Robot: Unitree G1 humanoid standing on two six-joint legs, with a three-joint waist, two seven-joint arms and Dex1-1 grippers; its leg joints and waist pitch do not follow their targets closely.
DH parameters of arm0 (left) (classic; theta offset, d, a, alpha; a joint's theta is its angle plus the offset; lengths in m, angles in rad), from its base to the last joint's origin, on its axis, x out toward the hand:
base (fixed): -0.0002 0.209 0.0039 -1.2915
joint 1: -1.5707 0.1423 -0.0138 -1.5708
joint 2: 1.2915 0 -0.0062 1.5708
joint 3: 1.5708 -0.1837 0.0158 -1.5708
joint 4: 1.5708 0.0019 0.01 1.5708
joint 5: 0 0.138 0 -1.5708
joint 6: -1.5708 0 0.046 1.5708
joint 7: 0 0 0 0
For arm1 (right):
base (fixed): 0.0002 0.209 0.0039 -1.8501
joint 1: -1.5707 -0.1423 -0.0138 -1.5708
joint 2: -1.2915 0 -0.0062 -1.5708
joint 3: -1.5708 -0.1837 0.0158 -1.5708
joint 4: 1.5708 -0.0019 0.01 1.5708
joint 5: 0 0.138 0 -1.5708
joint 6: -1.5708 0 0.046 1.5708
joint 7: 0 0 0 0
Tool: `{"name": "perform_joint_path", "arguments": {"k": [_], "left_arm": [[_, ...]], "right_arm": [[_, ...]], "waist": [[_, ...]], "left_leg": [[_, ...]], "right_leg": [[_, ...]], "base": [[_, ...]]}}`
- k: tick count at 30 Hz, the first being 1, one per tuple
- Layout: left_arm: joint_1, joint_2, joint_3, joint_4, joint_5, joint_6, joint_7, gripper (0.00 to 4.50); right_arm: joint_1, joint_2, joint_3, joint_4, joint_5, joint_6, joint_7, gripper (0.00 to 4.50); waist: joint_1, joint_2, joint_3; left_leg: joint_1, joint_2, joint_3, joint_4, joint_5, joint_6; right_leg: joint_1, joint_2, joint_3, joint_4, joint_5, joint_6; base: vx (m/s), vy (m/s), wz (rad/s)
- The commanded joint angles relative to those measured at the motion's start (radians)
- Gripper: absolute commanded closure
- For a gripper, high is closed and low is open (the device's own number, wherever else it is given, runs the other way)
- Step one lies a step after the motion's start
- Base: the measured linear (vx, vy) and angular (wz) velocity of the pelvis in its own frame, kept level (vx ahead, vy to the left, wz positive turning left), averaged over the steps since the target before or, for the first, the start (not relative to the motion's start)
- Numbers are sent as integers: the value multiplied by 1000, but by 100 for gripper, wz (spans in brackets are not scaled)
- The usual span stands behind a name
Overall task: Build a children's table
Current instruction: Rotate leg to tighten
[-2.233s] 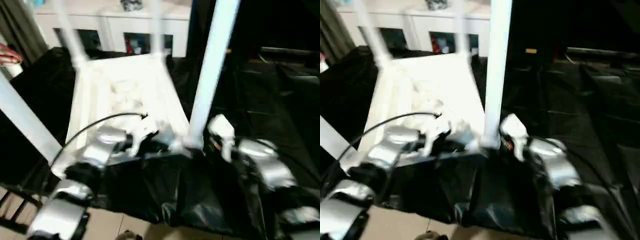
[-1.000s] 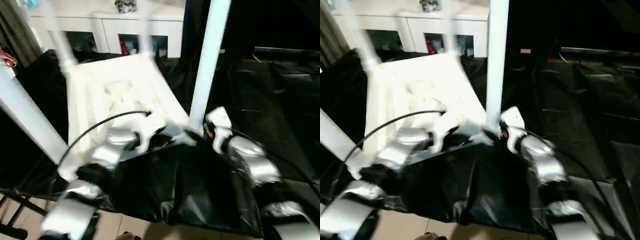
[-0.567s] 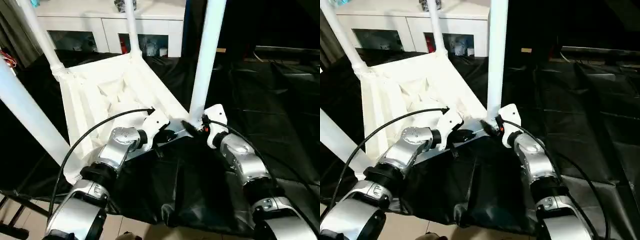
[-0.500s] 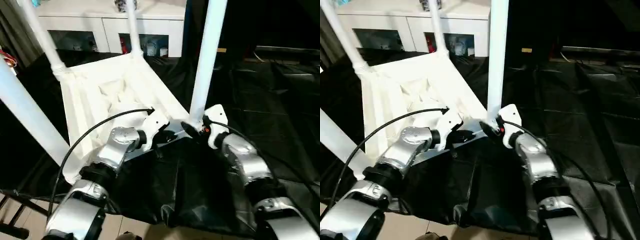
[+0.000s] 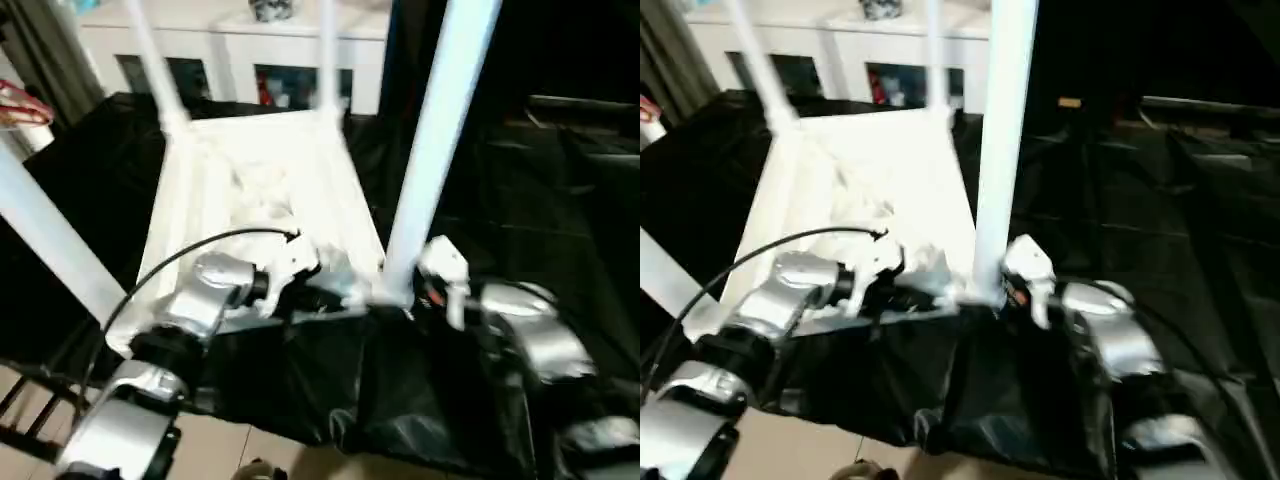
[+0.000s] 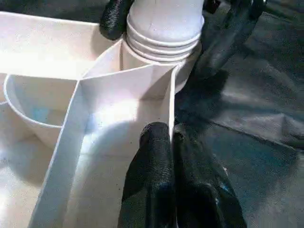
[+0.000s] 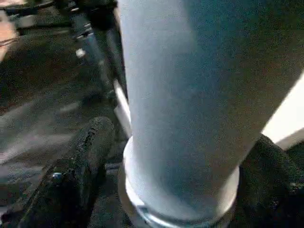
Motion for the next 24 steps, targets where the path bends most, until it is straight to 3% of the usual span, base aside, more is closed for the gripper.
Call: {"name": "perform_joint_path", "arguments": {"k": [1, 10, 17, 20, 24], "left_arm": [[-31, -2, 12, -38, -34, -14, 3, 450], [-27, 1, 16, -41, -40, -16, -10, 450], [-27, -17, 34, -33, -33, -20, 54, 450], [-35, -41, 52, -16, -19, -30, 144, 450], [-47, -107, 68, 11, 13, -27, 322, 450]], "right_arm": [[25, 11, 71, -29, 11, 9, 81, 105], [29, 2, 75, -53, 20, 36, 113, 171], [25, 31, 53, -37, 14, 59, 60, 183], [10, 64, 35, 6, -18, 51, -52, 183], [-45, 149, -15, 140, -96, 61, -370, 184]], "waist": [[-3, -14, -70], [0, -17, -71], [0, -17, -70], [-3, -18, -69], [-27, -20, -65]], "left_leg": [[20, 54, -23, -68, -182, 94], [21, 54, -22, -66, -168, 92], [21, 54, -23, -66, -170, 90], [21, 53, -23, -68, -184, 76], [18, 46, -28, -74, -206, 37]], "right_leg": [[49, -65, 41, -63, -166, -257], [48, -66, 41, -61, -165, -259], [47, -65, 41, -62, -180, -253], [46, -66, 41, -66, -212, -244], [48, -66, 38, -73, -280, -221]], "base": [[0, 0, 0], [0, 0, 0], [0, 0, 0], [0, 0, 0], [0, 0, 0]]}}
